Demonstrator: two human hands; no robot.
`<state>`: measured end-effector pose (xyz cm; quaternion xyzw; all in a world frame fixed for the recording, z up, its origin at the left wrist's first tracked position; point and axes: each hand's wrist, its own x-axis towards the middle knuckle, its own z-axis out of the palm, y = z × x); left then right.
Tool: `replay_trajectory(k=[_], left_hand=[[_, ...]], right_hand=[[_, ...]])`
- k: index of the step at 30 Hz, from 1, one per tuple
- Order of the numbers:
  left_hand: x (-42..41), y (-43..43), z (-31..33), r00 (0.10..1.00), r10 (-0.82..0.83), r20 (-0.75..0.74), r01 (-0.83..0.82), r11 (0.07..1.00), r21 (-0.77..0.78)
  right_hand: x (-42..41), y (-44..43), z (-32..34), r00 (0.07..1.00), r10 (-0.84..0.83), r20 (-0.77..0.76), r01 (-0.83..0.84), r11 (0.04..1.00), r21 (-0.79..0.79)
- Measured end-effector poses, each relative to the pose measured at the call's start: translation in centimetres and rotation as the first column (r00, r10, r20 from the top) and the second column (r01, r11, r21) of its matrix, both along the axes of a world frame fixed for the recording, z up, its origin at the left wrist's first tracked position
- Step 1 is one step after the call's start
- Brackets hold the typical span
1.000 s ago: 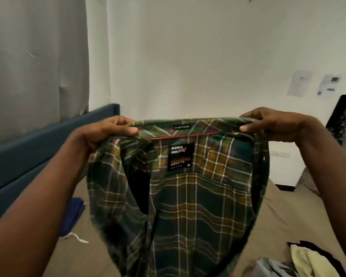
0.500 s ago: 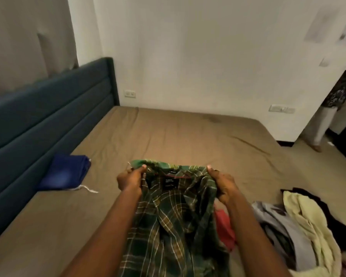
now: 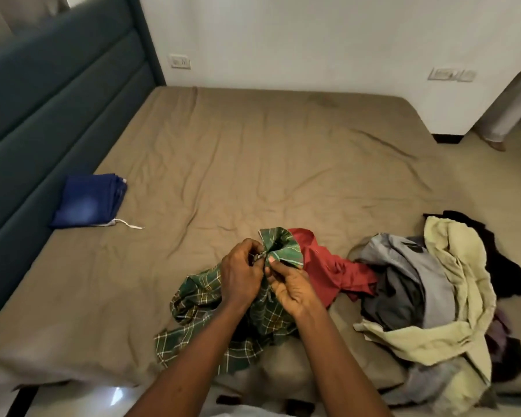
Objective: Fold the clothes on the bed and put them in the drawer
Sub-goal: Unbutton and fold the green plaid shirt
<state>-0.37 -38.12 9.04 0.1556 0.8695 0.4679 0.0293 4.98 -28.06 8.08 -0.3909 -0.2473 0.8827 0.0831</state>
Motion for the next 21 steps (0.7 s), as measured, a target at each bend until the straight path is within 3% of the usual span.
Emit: replay_trajectory(k=[3, 6, 10, 16, 21], left_hand=[[0.4, 1.0, -0.6, 0.997, -0.058, 0.045, 0.057, 0.998, 0.016], [0.5, 2.4, -0.9, 0.950, -0.140, 0.278, 0.109, 0.986, 0.124], [0.1, 3.8, -0.7, 0.843, -0.128, 0.523, -0.044, 0.952, 0.304], [0.4, 3.9, -0.8, 0.921, 0.017, 0.390, -0.061, 0.993, 0.099], [-0.1, 4.2, -1.7, 0.878, 0.049, 0.477, -0.133, 0.981, 0.144]], right_hand=[[0.8, 1.2, -0.6, 1.000, 0.022, -0.008, -0.022, 1.000, -0.017], [0.8, 2.4, -1.2, 1.000, 0.012, -0.003, -0.012, 0.997, 0.075], [1.0, 4.2, -1.9, 0.999, 0.032, -0.028, -0.030, 0.998, 0.052], [0.8, 5.2, -2.7, 0.997, 0.071, -0.020, -0.068, 0.993, 0.101], [0.4, 5.2, -3.6, 0.989, 0.114, 0.099, -0.133, 0.969, 0.208]])
